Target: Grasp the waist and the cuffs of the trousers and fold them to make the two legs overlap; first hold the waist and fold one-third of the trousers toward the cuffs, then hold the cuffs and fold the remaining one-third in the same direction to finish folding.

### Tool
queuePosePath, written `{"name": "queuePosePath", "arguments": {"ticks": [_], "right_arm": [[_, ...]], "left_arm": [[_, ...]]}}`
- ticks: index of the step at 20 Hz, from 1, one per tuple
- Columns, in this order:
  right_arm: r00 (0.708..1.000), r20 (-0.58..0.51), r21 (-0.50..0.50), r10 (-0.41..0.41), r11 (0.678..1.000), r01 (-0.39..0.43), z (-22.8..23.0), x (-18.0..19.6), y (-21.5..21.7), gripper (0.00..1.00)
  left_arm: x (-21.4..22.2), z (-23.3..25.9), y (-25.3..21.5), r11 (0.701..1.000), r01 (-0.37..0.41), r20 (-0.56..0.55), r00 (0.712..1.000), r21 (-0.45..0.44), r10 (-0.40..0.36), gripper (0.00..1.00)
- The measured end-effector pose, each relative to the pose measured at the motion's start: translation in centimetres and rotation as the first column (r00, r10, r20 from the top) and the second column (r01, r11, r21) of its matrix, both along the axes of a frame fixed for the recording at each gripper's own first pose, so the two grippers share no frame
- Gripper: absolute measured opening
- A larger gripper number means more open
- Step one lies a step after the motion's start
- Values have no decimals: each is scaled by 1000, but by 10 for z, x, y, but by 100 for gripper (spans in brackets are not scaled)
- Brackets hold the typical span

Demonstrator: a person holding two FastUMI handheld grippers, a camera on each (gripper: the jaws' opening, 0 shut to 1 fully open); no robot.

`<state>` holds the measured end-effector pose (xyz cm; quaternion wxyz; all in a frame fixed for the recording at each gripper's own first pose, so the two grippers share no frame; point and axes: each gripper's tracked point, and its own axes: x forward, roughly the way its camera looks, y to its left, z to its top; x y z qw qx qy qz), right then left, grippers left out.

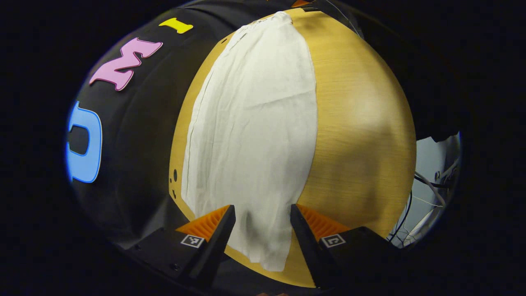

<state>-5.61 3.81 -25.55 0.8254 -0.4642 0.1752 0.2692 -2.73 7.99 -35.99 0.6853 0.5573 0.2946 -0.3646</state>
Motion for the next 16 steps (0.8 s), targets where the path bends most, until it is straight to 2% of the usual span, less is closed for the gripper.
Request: {"name": "queuePosePath", "arguments": {"ticks": [3, 4, 5, 7, 8, 9, 11, 13, 16], "right_arm": [[1000, -2, -3, -6, 1000, 6, -4, 5, -1, 98], [1000, -3, -2, -8, 1000, 8, -5, 7, -1, 98], [1000, -5, -5, -11, 1000, 11, -7, 9, -2, 98], [1000, -8, -13, -12, 1000, 12, -9, 12, -3, 98], [1000, -10, -19, -13, 1000, 13, -11, 13, -4, 98], [1000, -14, -26, -12, 1000, 12, -14, 14, -5, 98], [1000, -27, -44, -4, 999, 3, -21, 15, -6, 98], [999, -45, -72, 18, 997, -21, -29, 17, -5, 98], [996, -64, -126, 61, 990, -69, -44, 17, -2, 98]], "left_arm": [[22, -4, 8, 997, -38, -20, 999, 60, 39, 73], [29, -7, 12, 995, -53, -18, 998, 83, 55, 60], [38, -11, 14, 992, -69, -16, 997, 102, 71, 56], [46, -17, 17, 989, -90, -25, 995, 120, 94, 37], [46, -19, 16, 989, -88, -32, 995, 122, 93, 22], [45, -18, 13, 990, -79, -37, 996, 115, 84, 14], [47, -16, 14, 992, -84, -36, 996, 93, 88, 7], [48, -17, 17, 989, -141, -38, 989, 52, 143, 6], [48, -16, 14, 987, -155, -36, 987, 33, 156, 6]]}}
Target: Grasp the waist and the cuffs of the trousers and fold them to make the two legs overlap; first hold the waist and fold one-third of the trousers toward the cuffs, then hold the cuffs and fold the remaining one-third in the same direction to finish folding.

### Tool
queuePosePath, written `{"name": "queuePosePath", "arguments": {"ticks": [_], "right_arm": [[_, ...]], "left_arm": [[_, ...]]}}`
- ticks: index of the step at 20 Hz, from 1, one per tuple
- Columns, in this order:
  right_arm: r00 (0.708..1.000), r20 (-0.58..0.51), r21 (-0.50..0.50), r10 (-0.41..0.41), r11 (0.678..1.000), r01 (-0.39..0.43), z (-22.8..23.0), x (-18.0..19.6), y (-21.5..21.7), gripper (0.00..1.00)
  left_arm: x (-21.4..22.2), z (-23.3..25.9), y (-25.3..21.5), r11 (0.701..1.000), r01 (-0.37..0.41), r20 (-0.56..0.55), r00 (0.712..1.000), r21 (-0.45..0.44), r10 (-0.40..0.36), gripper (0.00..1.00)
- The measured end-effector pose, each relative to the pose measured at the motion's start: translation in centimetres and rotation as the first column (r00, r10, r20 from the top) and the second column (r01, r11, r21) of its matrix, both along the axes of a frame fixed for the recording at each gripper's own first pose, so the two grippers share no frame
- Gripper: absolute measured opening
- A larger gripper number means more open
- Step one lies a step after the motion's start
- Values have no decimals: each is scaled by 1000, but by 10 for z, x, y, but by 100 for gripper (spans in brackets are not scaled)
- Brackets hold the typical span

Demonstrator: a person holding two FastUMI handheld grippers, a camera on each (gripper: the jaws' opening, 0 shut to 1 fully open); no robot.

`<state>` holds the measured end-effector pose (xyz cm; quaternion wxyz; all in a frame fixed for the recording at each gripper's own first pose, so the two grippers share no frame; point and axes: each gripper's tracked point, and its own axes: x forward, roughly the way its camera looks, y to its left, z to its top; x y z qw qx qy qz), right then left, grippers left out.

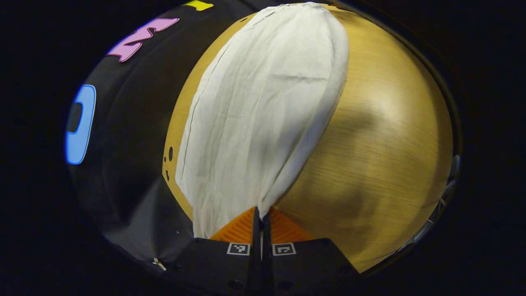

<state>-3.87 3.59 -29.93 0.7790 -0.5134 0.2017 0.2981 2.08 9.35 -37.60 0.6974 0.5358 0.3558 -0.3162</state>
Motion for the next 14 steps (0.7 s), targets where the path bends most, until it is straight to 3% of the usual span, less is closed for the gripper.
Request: {"name": "queuePosePath", "arguments": {"ticks": [6, 8, 10, 11, 12, 13, 14], "right_arm": [[997, -47, -115, 57, 991, -62, -36, 21, 0, 97], [998, -40, -137, 44, 989, -49, -45, 34, -1, 89], [997, -74, -160, -15, 987, 3, -56, 42, -5, 68], [993, -108, -168, -49, 985, 30, -61, 40, -8, 42], [988, -131, -189, -86, 980, 61, -69, 44, -12, 37], [985, -138, -207, -104, 975, 74, -69, 44, -14, 16], [986, -138, -203, -97, 977, 68, -72, 50, -15, 8]], "left_arm": [[-1, -1, 1, 1000, 8, -6, 1000, 5, -8, 5], [-1, 0, 0, 1000, 3, -5, 1000, 5, -3, 5], [-1, -1, 1, 1000, -6, -5, 1000, 3, 6, 5], [-1, -1, 1, 1000, -9, -5, 1000, 2, 9, 5], [-1, -1, 0, 1000, -13, -2, 1000, 1, 13, 5], [-1, -1, 0, 1000, -22, 3, 1000, -3, 22, 5], [0, -1, 1, 999, -34, 13, 999, -9, 34, 5]]}}
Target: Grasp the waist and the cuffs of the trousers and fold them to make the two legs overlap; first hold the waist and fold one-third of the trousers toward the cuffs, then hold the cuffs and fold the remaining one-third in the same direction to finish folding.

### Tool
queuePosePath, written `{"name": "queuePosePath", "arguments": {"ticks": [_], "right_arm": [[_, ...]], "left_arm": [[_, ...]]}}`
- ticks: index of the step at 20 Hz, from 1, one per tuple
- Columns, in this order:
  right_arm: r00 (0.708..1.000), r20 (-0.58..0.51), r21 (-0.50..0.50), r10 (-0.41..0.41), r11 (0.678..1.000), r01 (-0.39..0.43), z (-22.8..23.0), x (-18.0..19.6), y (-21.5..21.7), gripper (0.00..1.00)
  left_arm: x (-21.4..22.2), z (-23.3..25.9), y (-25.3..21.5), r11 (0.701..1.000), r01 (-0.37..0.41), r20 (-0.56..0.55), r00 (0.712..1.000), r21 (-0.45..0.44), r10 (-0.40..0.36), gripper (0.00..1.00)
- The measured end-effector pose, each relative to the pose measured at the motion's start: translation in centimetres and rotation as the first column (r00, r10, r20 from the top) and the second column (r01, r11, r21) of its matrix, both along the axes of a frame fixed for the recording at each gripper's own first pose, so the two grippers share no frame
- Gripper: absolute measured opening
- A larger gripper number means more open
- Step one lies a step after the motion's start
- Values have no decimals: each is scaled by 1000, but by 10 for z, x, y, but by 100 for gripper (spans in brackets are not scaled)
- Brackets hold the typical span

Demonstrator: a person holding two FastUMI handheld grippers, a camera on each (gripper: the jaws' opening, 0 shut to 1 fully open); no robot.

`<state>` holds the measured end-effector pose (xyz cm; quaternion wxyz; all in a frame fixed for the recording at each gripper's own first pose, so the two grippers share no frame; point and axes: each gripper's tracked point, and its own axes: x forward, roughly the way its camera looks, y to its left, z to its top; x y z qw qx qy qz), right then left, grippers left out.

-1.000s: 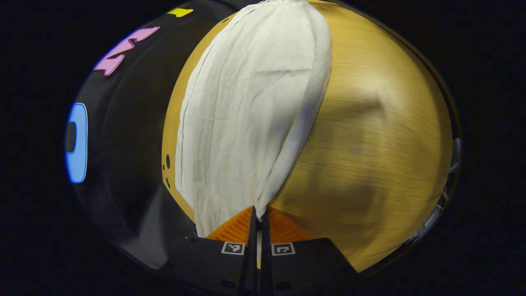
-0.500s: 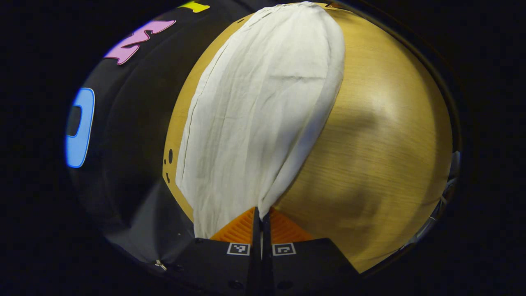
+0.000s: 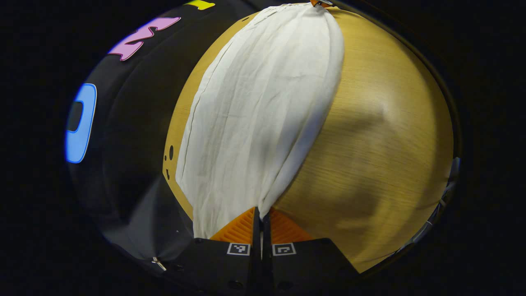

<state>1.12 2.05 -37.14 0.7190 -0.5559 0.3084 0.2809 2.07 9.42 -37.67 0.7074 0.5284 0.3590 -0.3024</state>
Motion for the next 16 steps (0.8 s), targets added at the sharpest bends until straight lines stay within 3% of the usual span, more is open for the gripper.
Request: {"name": "queuePosePath", "arguments": {"ticks": [4, 11, 16], "right_arm": [[997, -63, 94, -41, 994, 47, 8, -4, 5, 5], [983, 145, 238, -110, 968, 73, 80, 43, 9, 5], [951, 156, 356, -267, 913, 198, 105, 87, 3, 5]], "left_arm": [[3, 3, -1, 995, -90, 41, 995, -38, 91, 5], [49, 56, -1, 957, -234, 152, 953, -172, 261, 5], [99, 84, -2, 930, -287, 201, 921, -230, 334, 5]]}}
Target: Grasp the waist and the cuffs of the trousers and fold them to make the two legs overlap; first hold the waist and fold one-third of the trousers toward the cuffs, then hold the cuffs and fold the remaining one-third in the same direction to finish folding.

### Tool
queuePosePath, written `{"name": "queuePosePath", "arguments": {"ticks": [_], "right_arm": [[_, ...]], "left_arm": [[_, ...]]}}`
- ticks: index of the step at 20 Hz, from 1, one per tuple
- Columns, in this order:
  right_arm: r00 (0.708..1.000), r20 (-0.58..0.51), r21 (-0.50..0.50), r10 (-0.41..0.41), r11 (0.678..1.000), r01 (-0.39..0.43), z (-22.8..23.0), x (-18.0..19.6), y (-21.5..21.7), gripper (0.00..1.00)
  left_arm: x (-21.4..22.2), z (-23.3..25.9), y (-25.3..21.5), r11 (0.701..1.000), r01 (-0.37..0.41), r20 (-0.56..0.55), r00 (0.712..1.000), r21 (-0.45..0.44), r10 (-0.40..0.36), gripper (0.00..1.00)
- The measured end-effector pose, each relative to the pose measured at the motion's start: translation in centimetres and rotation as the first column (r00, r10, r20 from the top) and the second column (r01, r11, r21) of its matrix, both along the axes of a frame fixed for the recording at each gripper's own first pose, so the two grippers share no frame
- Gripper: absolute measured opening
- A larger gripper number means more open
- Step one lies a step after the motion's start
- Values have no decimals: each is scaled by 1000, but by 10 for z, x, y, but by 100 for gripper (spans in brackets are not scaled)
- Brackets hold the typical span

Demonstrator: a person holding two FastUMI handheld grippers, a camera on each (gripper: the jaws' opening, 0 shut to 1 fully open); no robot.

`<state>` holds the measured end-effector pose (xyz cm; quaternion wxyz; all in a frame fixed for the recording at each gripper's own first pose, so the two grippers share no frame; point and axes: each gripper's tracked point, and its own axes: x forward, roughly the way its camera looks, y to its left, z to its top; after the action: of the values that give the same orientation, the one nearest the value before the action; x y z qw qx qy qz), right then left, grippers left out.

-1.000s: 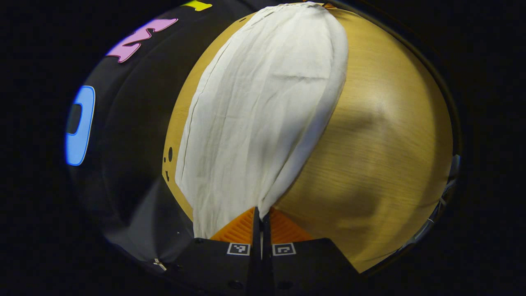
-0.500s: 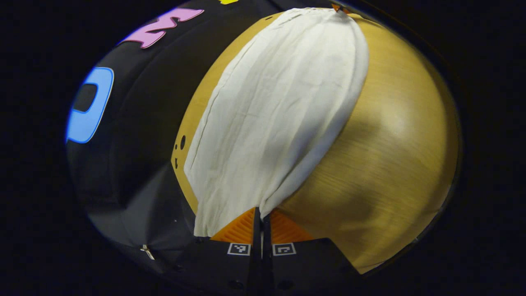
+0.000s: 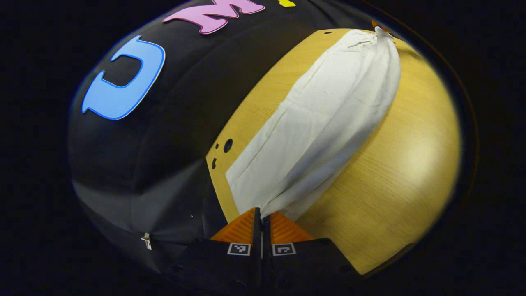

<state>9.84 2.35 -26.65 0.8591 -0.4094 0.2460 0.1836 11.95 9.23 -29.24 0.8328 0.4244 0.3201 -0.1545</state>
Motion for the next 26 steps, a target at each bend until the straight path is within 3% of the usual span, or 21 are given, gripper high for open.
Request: {"name": "queuePosePath", "arguments": {"ticks": [3, 5, 14, 19, 23, 26], "right_arm": [[999, 7, 44, -45, 998, 44, 6, 28, 4, 5], [998, 7, 70, -69, 995, 68, 6, 48, 7, 5], [988, -103, 162, -115, 978, 131, -32, 117, 27, 5], [974, -197, 172, -113, 974, 147, -71, 135, 43, 5], [966, -241, 153, -96, 979, 136, -90, 142, 48, 5], [962, -240, 169, -133, 970, 176, -88, 142, 45, 10]], "left_arm": [[32, 7, -4, 1000, -20, 30, 999, -5, 20, 8], [54, 8, -8, 999, -45, 37, 998, -21, 45, 5], [112, -35, -19, 994, -108, -44, 993, 15, 108, 5], [130, -64, -19, 979, -203, -128, 971, 7, 203, 5], [141, -79, -23, 976, -216, -168, 961, 41, 220, 5], [142, -87, -23, 971, -227, -152, 960, 78, 236, 5]]}}
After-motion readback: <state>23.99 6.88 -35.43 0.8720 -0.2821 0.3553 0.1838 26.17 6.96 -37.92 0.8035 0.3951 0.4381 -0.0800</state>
